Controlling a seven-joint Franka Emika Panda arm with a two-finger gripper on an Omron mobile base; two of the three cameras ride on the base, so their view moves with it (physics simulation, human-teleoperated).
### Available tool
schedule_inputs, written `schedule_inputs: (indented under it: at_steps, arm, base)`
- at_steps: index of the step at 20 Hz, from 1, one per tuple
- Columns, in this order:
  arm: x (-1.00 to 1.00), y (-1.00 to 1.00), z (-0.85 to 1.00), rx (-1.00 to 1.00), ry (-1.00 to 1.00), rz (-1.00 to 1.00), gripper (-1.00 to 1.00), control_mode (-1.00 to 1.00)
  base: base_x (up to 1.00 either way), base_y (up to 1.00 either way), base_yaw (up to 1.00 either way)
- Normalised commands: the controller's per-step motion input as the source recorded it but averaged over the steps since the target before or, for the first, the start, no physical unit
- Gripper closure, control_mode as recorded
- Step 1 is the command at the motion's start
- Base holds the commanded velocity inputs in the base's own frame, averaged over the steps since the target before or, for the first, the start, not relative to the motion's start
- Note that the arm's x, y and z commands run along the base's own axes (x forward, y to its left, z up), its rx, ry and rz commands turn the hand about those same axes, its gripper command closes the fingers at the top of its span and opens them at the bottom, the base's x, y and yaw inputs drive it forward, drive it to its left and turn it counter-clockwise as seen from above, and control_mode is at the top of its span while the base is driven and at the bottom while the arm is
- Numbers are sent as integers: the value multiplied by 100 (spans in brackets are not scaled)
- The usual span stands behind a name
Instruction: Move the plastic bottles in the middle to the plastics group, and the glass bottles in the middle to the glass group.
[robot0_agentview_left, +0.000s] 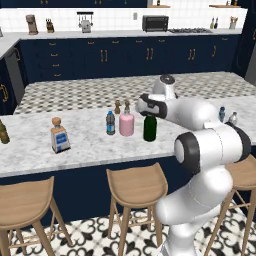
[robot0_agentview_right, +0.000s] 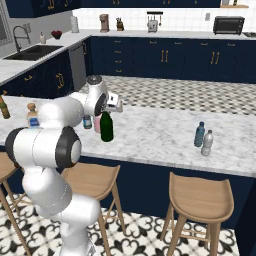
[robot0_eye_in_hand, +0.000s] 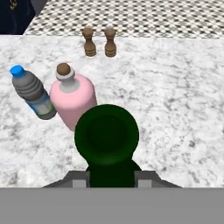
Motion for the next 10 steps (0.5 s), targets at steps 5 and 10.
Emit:
schedule_inputs:
  at_steps: [5, 10]
  arm:
    - [-58, 15, 29, 0, -2, 9, 100, -100]
    - [-17, 70, 1, 0, -5, 15, 100, -100]
  base:
    - [0, 0, 0]
    - [0, 0, 0]
